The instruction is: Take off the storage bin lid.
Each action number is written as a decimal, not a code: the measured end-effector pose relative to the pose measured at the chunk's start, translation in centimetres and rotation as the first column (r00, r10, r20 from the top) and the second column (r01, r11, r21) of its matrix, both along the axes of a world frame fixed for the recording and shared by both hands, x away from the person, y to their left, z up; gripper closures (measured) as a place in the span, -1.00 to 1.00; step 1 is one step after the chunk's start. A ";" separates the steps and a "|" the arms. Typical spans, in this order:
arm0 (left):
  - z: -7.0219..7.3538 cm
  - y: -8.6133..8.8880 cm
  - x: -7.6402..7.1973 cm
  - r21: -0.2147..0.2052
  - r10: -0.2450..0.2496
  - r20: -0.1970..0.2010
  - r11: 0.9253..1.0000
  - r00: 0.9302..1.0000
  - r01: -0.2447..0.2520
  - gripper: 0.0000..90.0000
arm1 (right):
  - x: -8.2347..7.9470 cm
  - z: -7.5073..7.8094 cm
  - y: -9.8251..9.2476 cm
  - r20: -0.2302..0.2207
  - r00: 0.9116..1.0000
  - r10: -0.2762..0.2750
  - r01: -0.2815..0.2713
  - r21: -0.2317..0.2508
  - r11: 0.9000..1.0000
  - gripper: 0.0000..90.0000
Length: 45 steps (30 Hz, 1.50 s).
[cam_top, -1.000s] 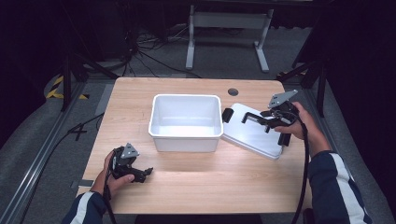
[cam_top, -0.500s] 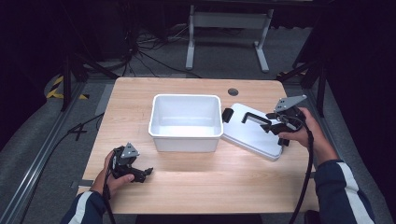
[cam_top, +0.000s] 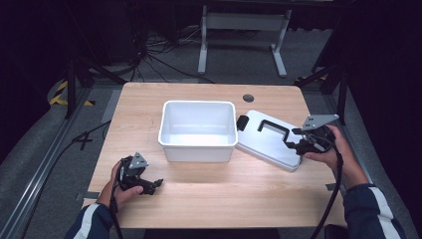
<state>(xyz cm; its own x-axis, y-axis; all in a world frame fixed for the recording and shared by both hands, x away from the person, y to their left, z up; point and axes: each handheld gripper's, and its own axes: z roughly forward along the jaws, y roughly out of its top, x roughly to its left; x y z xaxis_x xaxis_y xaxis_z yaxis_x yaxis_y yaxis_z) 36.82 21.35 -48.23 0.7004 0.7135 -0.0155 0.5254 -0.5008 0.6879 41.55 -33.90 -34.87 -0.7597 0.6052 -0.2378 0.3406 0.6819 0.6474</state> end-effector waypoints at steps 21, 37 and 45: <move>0.0 -0.1 0.0 0.003 0.005 -0.003 1.000 1.000 -0.005 -0.99 | -5.3 -4.1 -3.1 0.030 0.999 -0.015 0.013 0.095 0.995 -0.12; 0.0 -0.2 -0.3 0.000 0.039 0.007 0.999 0.999 -0.039 -0.99 | -6.9 -9.8 -5.0 -0.055 0.997 -0.051 0.058 0.123 0.991 -0.18; 0.0 -0.2 -0.5 -0.003 0.052 0.001 0.999 0.999 -0.052 -0.99 | -7.3 -11.7 -6.7 -0.090 0.989 -0.121 0.138 0.218 0.966 -0.24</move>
